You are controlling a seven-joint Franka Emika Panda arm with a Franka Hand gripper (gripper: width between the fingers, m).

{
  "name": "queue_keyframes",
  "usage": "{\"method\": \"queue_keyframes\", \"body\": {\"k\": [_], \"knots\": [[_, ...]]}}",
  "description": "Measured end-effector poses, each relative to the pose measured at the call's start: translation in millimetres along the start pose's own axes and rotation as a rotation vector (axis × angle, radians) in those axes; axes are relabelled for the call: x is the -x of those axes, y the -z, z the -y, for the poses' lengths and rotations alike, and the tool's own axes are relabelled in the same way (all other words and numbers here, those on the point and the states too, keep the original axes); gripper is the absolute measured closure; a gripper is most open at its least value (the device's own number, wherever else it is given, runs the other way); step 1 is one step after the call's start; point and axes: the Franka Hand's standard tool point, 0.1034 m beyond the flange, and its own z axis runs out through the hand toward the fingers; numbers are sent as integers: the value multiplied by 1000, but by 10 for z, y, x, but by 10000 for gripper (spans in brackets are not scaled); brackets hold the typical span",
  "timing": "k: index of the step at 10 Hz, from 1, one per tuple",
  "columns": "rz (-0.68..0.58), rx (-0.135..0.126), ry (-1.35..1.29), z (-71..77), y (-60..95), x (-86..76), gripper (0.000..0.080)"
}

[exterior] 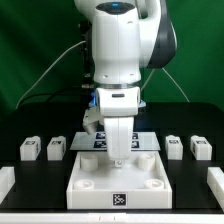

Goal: Assemble one leg

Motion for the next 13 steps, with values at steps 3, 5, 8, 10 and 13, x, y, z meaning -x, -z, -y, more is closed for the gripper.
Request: {"method": "queue_keyframes", "body": {"k": [3, 5, 8, 10, 13], "knots": [[0, 5, -1, -10, 5, 2, 742], [0, 5, -1, -11, 5, 2, 742], [-1, 6, -9, -19, 6, -19, 742], [-16, 16, -42, -171, 21, -317, 742], [-41, 36, -30, -490, 12, -607, 742]]}}
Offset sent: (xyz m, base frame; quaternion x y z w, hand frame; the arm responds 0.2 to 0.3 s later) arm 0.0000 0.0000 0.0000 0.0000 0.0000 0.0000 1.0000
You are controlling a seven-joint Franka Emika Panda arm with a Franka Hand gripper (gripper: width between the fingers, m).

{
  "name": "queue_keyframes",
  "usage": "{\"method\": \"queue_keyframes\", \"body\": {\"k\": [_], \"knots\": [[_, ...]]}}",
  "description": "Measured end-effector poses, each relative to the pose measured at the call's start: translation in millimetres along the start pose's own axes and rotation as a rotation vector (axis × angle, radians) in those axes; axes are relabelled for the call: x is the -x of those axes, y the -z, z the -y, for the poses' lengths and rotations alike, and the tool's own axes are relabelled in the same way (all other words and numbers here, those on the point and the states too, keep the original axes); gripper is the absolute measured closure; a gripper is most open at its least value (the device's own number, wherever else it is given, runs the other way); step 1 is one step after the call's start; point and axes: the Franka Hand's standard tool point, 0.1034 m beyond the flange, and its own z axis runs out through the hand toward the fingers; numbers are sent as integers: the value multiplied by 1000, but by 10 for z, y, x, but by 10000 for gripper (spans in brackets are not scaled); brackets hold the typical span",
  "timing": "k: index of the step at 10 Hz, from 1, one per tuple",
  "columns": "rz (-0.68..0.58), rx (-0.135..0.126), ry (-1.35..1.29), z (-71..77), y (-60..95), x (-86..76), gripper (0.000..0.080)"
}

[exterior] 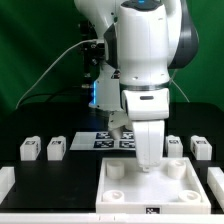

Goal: Assemble one leg

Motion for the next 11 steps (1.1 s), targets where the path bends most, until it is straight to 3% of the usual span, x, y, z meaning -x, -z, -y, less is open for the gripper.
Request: {"method": "queue_keyframes", "body": {"k": [1, 2, 4, 9, 10, 11], "knots": [[-11, 19, 8, -97, -9, -78, 742], [-12, 16, 10, -126, -13, -91, 742], [-19, 13, 24, -125, -16, -188, 742], [-20, 17, 14, -124, -21, -182, 742], [-20, 17, 14, -124, -22, -177, 577], [-20, 17, 13, -124, -23, -175, 577]]}}
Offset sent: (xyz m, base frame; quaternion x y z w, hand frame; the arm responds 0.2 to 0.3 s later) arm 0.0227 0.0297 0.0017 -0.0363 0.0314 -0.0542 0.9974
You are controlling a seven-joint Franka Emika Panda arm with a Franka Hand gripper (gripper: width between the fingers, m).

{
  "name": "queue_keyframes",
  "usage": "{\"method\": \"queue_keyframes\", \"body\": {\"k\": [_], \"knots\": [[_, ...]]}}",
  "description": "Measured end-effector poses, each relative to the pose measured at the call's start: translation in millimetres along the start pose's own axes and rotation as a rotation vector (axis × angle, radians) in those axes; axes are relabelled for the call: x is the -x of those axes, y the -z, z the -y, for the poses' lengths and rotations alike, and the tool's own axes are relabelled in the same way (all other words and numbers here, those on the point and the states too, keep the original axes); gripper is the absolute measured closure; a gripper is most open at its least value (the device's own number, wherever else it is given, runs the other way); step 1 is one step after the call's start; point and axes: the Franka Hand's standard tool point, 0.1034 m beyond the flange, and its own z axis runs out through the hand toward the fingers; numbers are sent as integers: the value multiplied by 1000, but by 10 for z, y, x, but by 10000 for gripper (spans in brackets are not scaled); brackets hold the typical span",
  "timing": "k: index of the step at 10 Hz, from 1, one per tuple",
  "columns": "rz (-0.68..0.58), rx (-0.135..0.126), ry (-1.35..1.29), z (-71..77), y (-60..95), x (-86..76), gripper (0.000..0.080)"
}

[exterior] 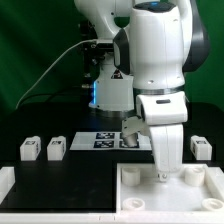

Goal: Assemble one leg

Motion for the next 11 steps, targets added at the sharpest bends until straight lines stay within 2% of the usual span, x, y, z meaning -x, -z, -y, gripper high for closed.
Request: {"method": "queue_keyframes", "body": {"k": [1, 2, 3, 4, 11], "knots": [[0, 0, 0, 0, -1, 2, 404], [0, 0, -1, 1, -2, 5, 404], [0, 0, -1, 1, -3, 6, 218], [0, -1, -1, 2, -3, 7, 171], [3, -3, -22, -1, 21, 16, 150]]}}
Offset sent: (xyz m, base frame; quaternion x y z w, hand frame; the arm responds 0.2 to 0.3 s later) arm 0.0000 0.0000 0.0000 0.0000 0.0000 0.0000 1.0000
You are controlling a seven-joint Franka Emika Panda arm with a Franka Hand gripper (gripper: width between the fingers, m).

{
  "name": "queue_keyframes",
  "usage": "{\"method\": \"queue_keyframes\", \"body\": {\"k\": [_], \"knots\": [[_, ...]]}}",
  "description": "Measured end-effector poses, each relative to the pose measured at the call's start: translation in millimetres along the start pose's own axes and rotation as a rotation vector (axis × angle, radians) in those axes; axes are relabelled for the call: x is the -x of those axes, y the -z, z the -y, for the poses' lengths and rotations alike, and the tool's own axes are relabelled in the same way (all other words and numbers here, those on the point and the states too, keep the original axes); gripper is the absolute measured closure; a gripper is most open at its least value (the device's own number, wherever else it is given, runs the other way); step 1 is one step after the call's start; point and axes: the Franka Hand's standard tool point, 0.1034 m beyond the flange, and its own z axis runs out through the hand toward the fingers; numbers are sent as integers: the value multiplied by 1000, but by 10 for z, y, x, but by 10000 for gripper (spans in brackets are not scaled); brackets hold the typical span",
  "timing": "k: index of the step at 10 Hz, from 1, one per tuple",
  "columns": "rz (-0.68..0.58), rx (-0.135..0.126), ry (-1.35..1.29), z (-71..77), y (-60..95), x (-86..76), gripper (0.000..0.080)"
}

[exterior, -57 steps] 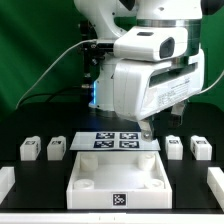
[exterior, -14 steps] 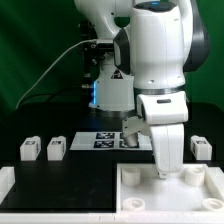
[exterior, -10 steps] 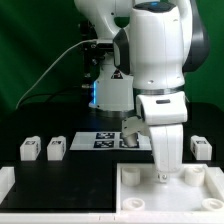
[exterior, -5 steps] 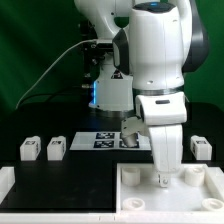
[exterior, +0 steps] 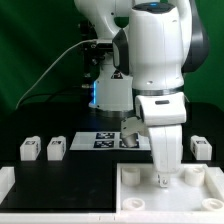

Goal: Assemble one leg

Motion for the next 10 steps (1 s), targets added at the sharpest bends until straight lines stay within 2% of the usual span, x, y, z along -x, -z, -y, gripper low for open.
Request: {"method": "queue_keyframes", "body": {"k": [1, 4, 7, 8, 10], "knots": [[4, 16, -42, -30, 122, 0, 150], [5, 43, -238, 100, 386, -63, 150], [-39, 45, -750, 186, 511, -389, 150], [-58, 56, -866, 123, 608, -508, 150], [-74, 49, -1019, 124, 608, -528, 150]]}}
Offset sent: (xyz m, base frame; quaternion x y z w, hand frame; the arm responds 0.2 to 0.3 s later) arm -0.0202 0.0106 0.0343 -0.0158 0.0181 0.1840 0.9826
